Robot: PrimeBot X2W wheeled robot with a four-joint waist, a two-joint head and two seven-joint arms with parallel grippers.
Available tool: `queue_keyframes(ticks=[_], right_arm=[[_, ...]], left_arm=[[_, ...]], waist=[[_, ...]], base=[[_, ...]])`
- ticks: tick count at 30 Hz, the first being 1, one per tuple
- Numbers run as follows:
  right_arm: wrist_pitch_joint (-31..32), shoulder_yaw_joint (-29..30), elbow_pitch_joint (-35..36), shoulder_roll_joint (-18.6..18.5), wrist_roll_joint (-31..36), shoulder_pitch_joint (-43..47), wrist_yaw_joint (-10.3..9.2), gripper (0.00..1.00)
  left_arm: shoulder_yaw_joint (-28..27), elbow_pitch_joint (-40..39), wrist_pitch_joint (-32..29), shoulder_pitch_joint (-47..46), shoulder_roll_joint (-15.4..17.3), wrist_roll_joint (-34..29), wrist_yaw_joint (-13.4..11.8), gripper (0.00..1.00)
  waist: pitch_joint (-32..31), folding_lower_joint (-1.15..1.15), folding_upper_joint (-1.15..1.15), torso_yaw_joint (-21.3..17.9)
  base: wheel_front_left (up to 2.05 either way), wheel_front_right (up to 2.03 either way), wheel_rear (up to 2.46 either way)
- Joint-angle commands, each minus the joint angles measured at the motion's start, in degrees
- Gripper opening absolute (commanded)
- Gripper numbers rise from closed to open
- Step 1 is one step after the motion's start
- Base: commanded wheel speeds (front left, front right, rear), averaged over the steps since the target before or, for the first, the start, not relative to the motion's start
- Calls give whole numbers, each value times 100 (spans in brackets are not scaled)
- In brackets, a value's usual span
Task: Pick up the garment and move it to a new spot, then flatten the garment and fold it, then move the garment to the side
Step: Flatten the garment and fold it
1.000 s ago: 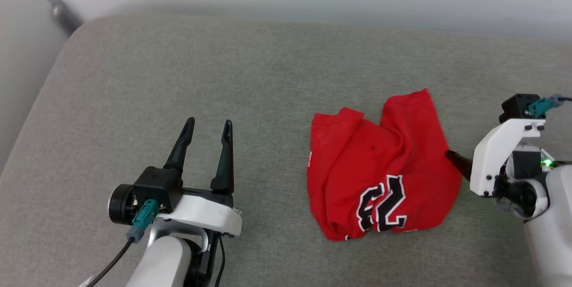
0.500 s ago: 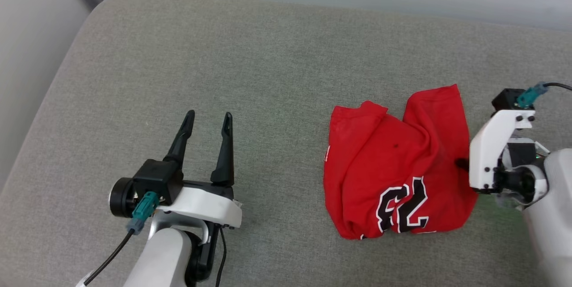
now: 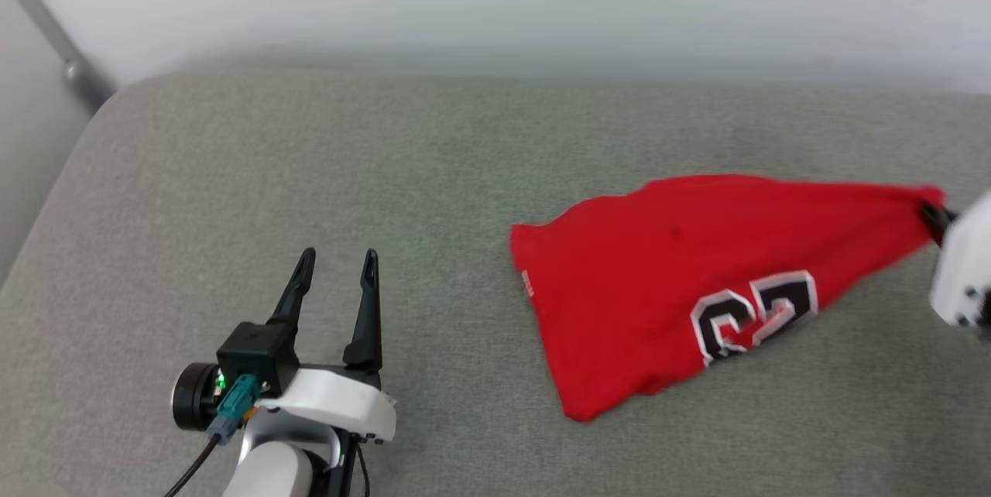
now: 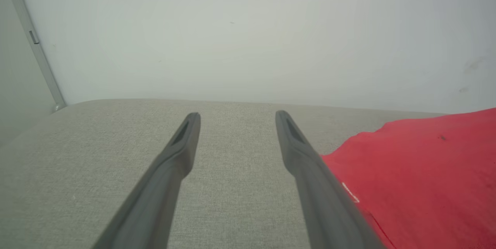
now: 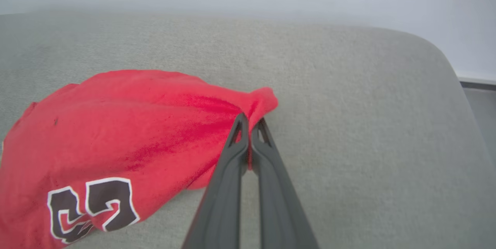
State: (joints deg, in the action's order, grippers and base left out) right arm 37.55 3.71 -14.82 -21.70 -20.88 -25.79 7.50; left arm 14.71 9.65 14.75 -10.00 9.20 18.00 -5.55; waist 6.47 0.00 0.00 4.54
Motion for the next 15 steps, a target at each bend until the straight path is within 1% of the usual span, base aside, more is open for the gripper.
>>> queue_keyframes(ticks=[1, 4, 6, 8, 9, 10, 11, 12, 15], right_arm=[[11, 163, 67, 34, 27, 227, -2, 0], [88, 1014, 256, 224, 171, 1123, -2, 0], [132, 1535, 336, 480, 242, 1672, -2, 0], [82, 1924, 250, 718, 346, 2205, -2, 0], [48, 2095, 171, 860, 370, 2436, -2, 10], [2, 2220, 83, 1023, 386, 2629, -2, 24], [-53, 2297, 9, 1129, 430, 2775, -1, 69], [-171, 2343, -34, 1228, 476, 2875, -2, 100], [-844, 2376, -2, 1444, 464, 2968, -2, 100]], left_arm=[[-16, 8, -10, 79, 39, 29, -18, 100], [-30, -18, -80, 216, 69, 60, -59, 100], [-30, -31, -131, 289, 90, 91, -67, 100], [-38, -41, -182, 370, 126, 107, -84, 100], [-39, -43, -198, 409, 140, 124, -91, 100], [-44, -52, -222, 437, 152, 131, -92, 100], [-50, -60, -238, 464, 164, 131, -106, 100], [-54, -66, -254, 497, 173, 145, -110, 100], [-78, -92, -297, 591, 220, 180, -142, 100]], waist=[[-175, 0, 0, -178], [-285, 0, 0, -296], [-345, 0, 0, -350], [-386, 0, 0, -384], [-407, 0, 0, -393], [-423, 0, 0, -399], [-439, 0, 0, -405], [-455, 0, 0, -412], [-521, 0, 0, -429]], base=[[0, 0, 0], [0, 0, 0], [0, 0, 0], [0, 0, 0], [0, 0, 0], [0, 0, 0], [0, 0, 0], [0, 0, 0], [0, 0, 0]])
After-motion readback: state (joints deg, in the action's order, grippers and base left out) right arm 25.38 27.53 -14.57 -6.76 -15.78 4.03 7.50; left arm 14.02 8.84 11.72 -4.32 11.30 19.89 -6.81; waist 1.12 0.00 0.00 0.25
